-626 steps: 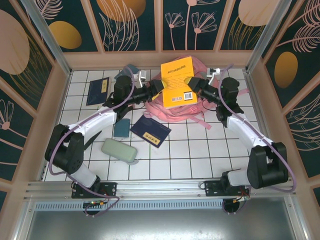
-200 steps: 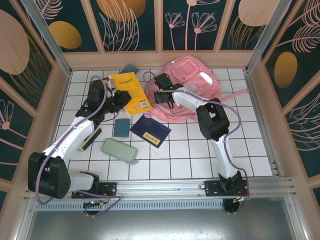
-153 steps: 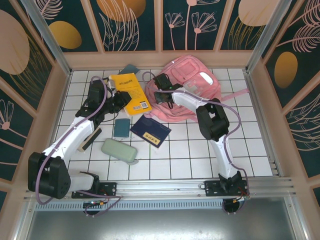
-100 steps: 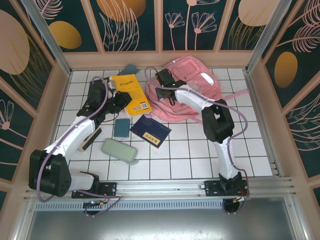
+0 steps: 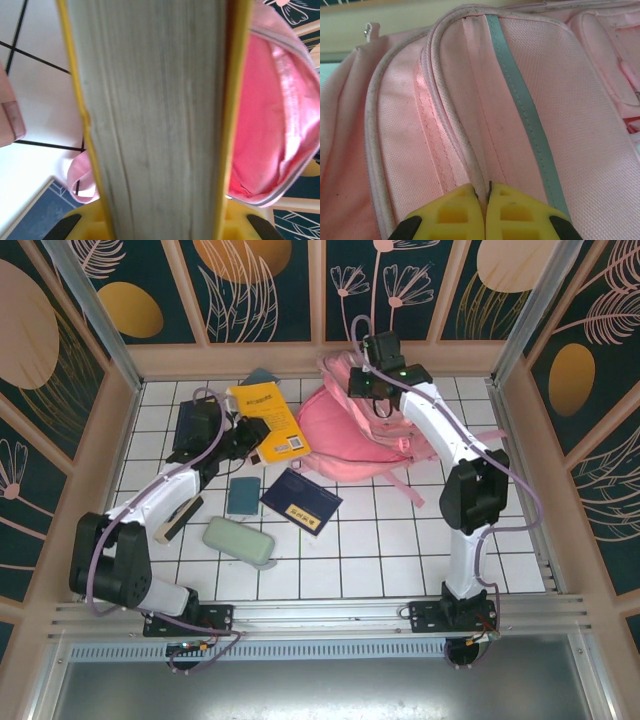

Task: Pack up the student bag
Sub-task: Open the student bag at the top-center of the table, then place the book in the student bag.

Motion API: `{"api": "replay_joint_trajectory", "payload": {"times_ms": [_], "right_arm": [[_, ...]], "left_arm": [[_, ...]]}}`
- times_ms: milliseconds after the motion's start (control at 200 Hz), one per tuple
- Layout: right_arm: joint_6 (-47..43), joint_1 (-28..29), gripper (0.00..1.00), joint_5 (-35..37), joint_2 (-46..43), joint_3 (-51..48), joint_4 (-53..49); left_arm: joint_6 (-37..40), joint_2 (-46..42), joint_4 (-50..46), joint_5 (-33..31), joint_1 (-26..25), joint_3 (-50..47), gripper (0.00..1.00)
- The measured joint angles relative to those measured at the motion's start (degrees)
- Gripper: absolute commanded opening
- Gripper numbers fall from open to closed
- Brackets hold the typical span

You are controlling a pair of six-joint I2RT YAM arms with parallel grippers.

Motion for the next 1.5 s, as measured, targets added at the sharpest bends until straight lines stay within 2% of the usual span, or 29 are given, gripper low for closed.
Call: {"api": "replay_joint_trajectory", "payload": {"times_ms": [365, 555, 881, 1091, 1276, 1311, 1406, 1501], "right_arm": [[7.1, -2.1, 0.0, -10.8, -0.1, 2.9, -1.9], [11.4, -3.1, 0.0, -15.8, -0.1, 3.7, -1.4], [15.9, -3.7, 0.0, -20.2, -0.1, 4.1, 0.0], [17.0, -3.8, 0.0, -21.4, 0.0, 5.0, 0.6], [17.0, -4.8, 0.0, -21.5, 0.0, 5.1, 0.8], [17.0, -4.8, 0.0, -21.5, 0.0, 5.1, 0.8], [17.0, -4.9, 0.0, -21.6, 0.0, 5.1, 0.9], [16.9, -5.0, 0.0, -21.9, 0.0, 5.1, 0.9]], "left_arm": [[-7.1, 15.4, 11.3, 0.0, -9.1, 11.8, 0.0], [-11.2, 22.9, 14.5, -0.7, -11.9, 16.2, 0.0], [-13.9, 36.5, 15.0, -3.1, -16.9, 28.7, 0.0], [-14.3, 47.1, 12.6, -4.8, -20.8, 42.3, 0.0], [-13.9, 55.8, 6.5, -6.6, -22.6, 54.5, 0.0], [-13.6, 57.5, 4.9, -6.9, -22.9, 57.0, 0.04], [-12.9, 61.3, 1.2, -7.3, -23.4, 62.4, 0.32], [-11.0, 62.5, -1.8, -7.8, -23.5, 64.4, 0.5]]}}
